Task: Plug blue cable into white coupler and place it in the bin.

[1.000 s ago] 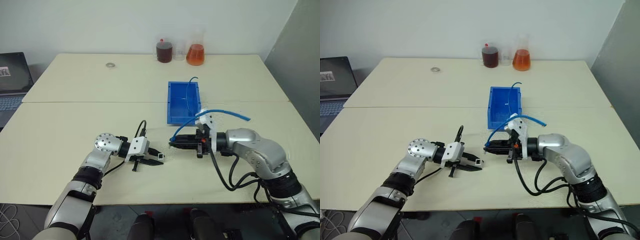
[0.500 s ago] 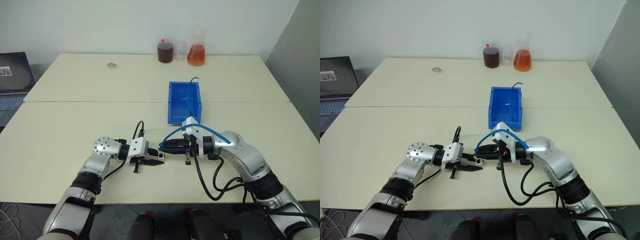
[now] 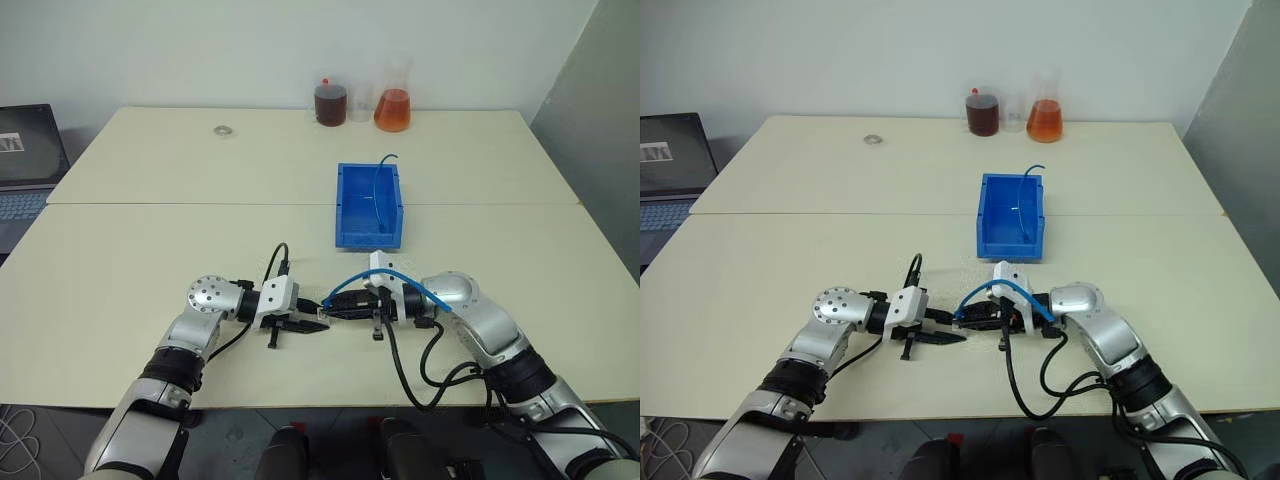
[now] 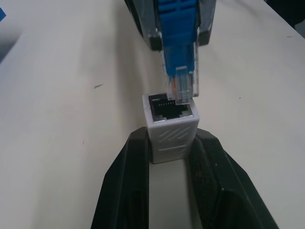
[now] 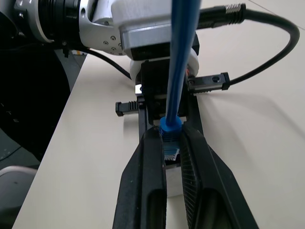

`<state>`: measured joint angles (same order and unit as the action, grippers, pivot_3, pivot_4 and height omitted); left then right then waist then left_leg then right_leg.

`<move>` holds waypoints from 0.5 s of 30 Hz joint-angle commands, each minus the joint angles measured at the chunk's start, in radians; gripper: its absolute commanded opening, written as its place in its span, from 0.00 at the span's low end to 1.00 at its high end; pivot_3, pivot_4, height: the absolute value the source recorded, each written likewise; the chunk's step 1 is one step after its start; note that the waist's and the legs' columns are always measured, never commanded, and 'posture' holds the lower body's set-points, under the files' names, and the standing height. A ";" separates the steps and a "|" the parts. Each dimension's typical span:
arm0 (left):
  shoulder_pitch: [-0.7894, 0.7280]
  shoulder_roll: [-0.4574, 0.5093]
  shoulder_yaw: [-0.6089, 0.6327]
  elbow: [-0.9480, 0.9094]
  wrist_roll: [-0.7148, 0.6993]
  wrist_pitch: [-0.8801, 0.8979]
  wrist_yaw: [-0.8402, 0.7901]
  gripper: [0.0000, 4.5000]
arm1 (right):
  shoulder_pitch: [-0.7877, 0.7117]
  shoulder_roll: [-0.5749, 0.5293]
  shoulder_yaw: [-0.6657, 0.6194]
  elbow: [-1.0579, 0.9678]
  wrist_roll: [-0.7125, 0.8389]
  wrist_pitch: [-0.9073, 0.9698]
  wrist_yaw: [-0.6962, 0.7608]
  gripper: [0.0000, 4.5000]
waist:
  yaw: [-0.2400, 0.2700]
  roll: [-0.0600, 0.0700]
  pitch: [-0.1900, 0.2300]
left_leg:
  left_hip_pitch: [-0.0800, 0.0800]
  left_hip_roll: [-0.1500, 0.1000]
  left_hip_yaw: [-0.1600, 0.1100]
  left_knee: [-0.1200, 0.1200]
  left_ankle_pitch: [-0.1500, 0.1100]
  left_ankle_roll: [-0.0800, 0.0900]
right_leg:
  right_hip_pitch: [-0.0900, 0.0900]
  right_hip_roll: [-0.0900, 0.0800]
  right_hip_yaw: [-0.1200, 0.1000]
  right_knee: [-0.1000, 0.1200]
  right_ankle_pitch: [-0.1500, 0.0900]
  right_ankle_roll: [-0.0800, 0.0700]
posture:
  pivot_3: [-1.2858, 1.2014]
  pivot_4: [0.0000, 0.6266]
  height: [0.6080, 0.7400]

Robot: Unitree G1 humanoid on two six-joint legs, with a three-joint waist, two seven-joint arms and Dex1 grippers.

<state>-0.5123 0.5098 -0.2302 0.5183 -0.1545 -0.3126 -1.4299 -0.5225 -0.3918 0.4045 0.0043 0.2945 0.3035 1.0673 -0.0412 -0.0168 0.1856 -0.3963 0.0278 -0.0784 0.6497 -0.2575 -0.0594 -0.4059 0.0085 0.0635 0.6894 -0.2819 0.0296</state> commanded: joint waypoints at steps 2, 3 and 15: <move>0.019 0.007 -0.005 -0.038 0.000 0.013 -0.004 0.19 | -0.003 0.012 -0.010 0.004 -0.022 -0.050 0.012 0.03 | 0.000 0.000 0.000 | 0.000 0.000 0.000 0.000 0.000 0.000 | 0.000 0.000 0.000 0.000 0.000 0.000 | 0.52 0.24 1.00; 0.019 0.007 -0.005 -0.041 -0.001 0.017 -0.004 0.19 | -0.005 0.017 -0.010 0.014 -0.026 -0.056 0.011 0.03 | 0.000 0.000 0.000 | 0.000 0.000 0.000 0.000 0.000 0.000 | 0.000 0.000 0.000 0.000 0.000 0.000 | 0.52 0.24 1.00; 0.030 0.005 -0.006 -0.067 -0.004 0.043 -0.004 0.19 | 0.003 0.001 0.026 0.059 -0.113 -0.168 0.046 0.03 | 0.000 0.000 0.000 | 0.000 0.000 0.000 0.000 0.000 0.000 | 0.000 0.000 0.000 0.001 0.000 0.000 | 0.52 0.24 1.00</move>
<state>-0.4928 0.5120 -0.2301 0.4779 -0.1543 -0.2697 -1.4293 -0.5231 -0.3801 0.4133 0.0505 0.2194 0.1801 1.0976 -0.0412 -0.0167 0.1855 -0.3959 0.0278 -0.0782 0.6498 -0.2575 -0.0594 -0.4059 0.0085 0.0637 0.6900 -0.2819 0.0296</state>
